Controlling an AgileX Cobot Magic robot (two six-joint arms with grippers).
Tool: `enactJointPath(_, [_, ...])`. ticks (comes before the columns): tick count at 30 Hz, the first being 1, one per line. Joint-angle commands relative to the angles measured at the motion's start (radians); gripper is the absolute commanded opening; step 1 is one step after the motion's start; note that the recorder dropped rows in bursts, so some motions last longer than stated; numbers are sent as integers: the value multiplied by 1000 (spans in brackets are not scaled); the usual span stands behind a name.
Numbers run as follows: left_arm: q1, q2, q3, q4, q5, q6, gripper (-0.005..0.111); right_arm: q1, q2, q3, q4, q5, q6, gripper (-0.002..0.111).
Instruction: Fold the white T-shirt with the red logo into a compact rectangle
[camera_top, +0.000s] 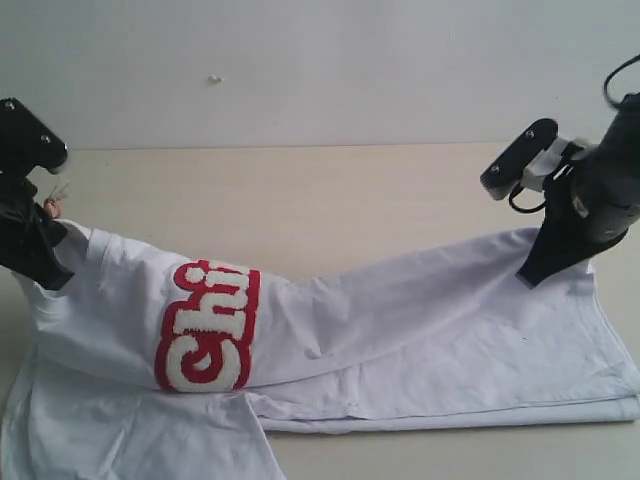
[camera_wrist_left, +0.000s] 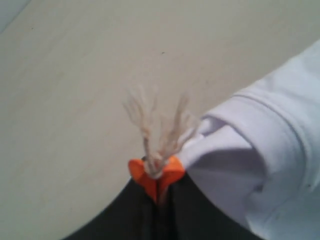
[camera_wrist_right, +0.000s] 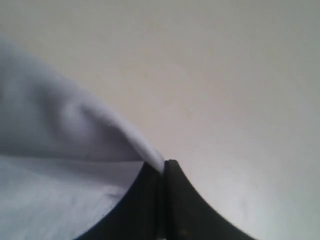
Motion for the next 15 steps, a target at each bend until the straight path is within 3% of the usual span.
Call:
enactJointPath(1, [54, 98, 1, -6, -148, -10, 0, 2, 98, -30, -262, 15, 281, 0])
enactJointPath(7, [149, 172, 1, -21, -273, -42, 0, -2, 156, -53, -492, 42, 540, 0])
enactJointPath(12, [164, 226, 1, -46, -361, -117, 0, -2, 194, -84, -492, 49, 570, 0])
enactJointPath(15, [164, 247, 1, -45, -393, -136, 0, -2, 211, -103, -494, 80, 611, 7])
